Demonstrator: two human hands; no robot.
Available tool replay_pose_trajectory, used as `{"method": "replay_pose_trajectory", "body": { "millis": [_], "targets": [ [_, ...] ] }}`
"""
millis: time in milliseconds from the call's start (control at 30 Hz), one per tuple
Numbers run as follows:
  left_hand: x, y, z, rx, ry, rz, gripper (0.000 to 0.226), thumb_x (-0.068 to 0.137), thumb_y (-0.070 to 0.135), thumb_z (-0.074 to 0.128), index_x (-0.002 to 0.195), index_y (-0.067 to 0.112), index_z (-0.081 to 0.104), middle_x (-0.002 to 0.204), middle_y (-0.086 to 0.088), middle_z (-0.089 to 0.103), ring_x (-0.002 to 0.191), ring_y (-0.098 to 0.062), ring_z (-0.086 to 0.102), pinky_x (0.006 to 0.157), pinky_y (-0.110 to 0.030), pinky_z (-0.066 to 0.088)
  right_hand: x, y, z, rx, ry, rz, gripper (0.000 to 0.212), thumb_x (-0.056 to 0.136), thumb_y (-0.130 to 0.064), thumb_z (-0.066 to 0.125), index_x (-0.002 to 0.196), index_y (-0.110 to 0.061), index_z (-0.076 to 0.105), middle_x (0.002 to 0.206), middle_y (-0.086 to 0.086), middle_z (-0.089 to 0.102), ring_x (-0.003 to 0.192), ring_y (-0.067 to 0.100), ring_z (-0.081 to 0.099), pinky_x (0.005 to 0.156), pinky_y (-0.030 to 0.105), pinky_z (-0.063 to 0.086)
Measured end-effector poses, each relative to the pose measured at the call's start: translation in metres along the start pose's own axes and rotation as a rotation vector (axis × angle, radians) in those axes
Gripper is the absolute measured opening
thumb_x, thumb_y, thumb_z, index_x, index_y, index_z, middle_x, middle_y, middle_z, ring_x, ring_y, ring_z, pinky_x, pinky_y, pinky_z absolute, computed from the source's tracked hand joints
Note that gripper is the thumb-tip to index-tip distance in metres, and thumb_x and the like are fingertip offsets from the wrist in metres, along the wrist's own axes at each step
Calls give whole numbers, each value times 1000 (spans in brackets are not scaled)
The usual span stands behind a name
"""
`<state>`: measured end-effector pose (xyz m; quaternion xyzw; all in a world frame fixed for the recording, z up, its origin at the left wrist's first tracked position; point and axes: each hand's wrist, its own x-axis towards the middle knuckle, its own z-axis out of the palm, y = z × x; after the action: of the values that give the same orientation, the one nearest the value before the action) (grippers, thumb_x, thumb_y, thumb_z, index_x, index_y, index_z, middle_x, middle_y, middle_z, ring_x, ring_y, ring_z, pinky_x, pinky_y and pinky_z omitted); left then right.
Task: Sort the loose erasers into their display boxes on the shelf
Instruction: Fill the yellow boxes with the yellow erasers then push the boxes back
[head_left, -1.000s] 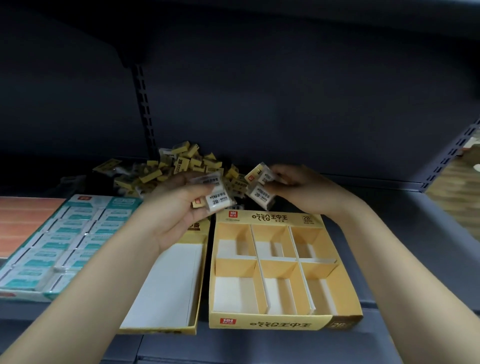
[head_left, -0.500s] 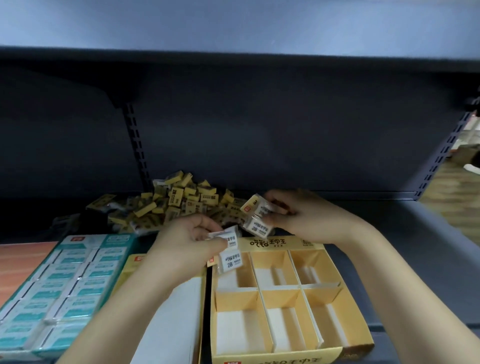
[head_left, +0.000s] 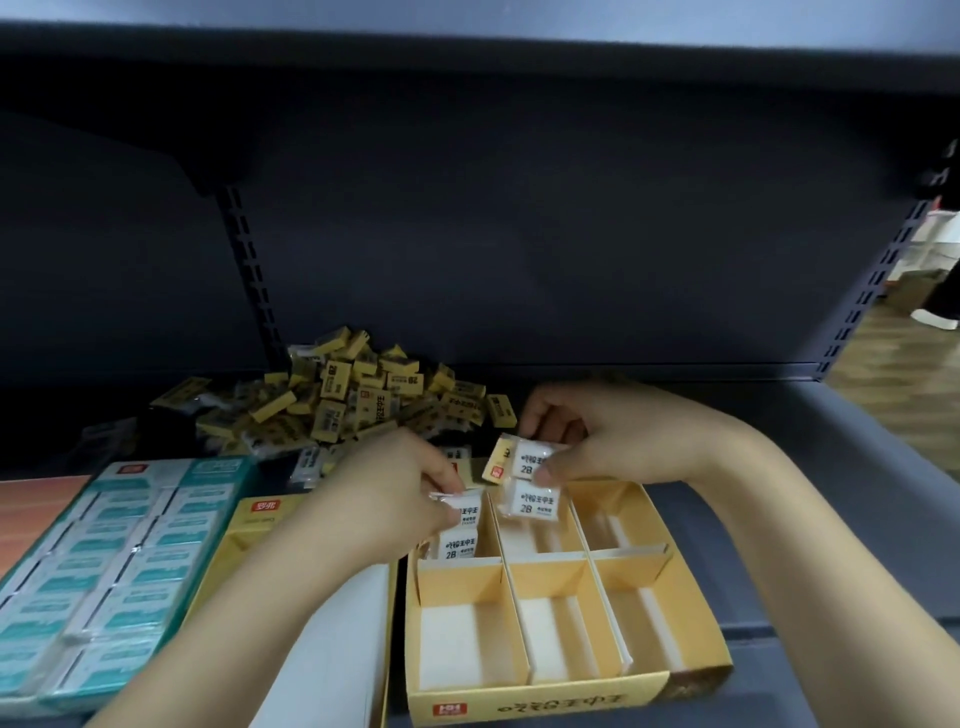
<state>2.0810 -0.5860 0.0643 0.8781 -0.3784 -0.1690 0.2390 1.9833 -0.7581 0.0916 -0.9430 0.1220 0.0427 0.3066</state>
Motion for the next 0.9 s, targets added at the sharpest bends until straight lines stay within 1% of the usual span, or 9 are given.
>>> {"method": "replay_pose_trajectory", "body": {
  "millis": [133, 200, 300, 367, 467, 567, 633, 800, 900],
  "targets": [
    [1, 0, 0, 71, 29, -21, 22, 81, 25, 70, 103, 29, 70, 111, 13, 63, 91, -1, 54, 82, -15, 43, -3, -2, -3, -26, -62, 44, 21, 77, -21, 75, 92, -22, 61, 91, -3, 68, 89, 20, 64, 83, 41, 51],
    [1, 1, 0, 93, 0, -37, 18, 82, 26, 69, 100, 29, 71, 110, 12, 64, 95, -3, 56, 85, -18, 45, -5, -5, -3, -39, -88, 58, 20, 76, -19, 76, 91, -20, 62, 90, -2, 69, 89, 21, 65, 83, 42, 52],
    [5, 4, 3, 212, 22, -48, 10, 83, 31, 67, 93, 32, 71, 105, 10, 66, 99, -9, 58, 92, -29, 48, -5, -8, 0, -63, -111, 77, 19, 77, -19, 76, 92, -19, 63, 88, -3, 70, 88, 19, 65, 85, 43, 53],
    [7, 5, 7, 392, 79, 3, 11, 85, 35, 64, 95, 33, 69, 109, 10, 64, 106, -12, 54, 96, -32, 43, -4, -10, 1, -93, -122, 85, 19, 78, -20, 75, 93, -19, 64, 88, -4, 71, 88, 17, 65, 86, 41, 52],
    [8, 4, 13, 589, 176, 146, 14, 86, 37, 62, 97, 31, 68, 119, 6, 51, 116, -17, 41, 93, -29, 33, -2, -12, 2, -124, -135, 93, 19, 79, -20, 74, 94, -20, 63, 88, -6, 70, 88, 15, 65, 86, 39, 52],
    [9, 0, 16, 556, 238, 199, 13, 83, 36, 65, 96, 32, 62, 124, 4, 41, 119, -18, 34, 95, -30, 29, -2, -15, 3, -165, -136, 86, 16, 79, -22, 73, 91, -24, 62, 88, -8, 69, 86, 13, 64, 83, 34, 51],
    [12, -5, 20, 540, 249, 216, 25, 80, 37, 67, 97, 33, 48, 127, 5, 36, 121, -18, 30, 98, -32, 28, -2, -18, 5, -210, -125, 82, 17, 79, -24, 73, 91, -26, 61, 89, -10, 66, 86, 11, 62, 79, 29, 49],
    [19, -13, 17, 370, 123, 186, 73, 79, 35, 70, 139, 36, 28, 142, 7, 35, 129, -18, 33, 106, -35, 28, 1, -16, 23, -344, -80, 80, 17, 81, -24, 71, 97, -23, 67, 94, -8, 60, 89, 11, 57, 74, 22, 47],
    [20, -15, 16, 396, 93, 183, 60, 87, 35, 61, 140, 35, 32, 135, 6, 48, 124, -19, 42, 106, -34, 28, 1, -15, 31, -390, -13, 81, 15, 84, -23, 69, 99, -23, 68, 92, -9, 52, 87, 10, 53, 67, 18, 43]
  ]
}}
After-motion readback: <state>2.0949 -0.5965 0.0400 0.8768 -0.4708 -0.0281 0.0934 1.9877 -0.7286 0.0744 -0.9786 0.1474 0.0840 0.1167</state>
